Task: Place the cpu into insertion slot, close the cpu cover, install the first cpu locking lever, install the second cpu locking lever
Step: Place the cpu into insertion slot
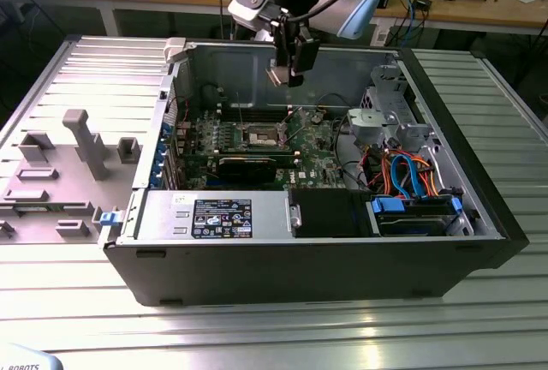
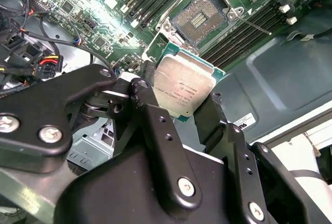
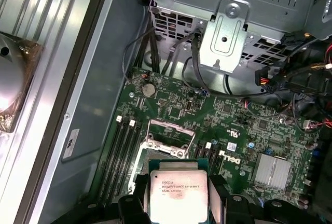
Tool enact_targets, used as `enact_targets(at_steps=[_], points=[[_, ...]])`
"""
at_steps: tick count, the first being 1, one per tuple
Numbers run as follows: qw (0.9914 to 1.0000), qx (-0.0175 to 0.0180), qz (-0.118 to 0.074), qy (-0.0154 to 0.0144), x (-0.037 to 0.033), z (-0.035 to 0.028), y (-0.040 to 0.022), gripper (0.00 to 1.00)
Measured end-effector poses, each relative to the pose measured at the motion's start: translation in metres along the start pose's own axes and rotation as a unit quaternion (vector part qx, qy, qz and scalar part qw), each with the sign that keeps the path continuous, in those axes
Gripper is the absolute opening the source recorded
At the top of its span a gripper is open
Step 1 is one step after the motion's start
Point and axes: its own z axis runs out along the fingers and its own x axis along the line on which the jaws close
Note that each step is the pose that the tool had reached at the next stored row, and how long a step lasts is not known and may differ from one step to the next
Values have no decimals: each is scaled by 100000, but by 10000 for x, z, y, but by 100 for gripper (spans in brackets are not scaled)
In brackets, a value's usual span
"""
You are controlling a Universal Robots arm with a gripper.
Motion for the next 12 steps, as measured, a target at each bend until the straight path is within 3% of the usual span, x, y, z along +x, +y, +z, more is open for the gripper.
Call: enact_targets(at_steps=[5,9,12], points=[[100000,-13,68,7,1,13,-3,55],[99999,91,360,-356,1,78,-13,55],[99985,93,1660,-550,0,145,-23,55]])
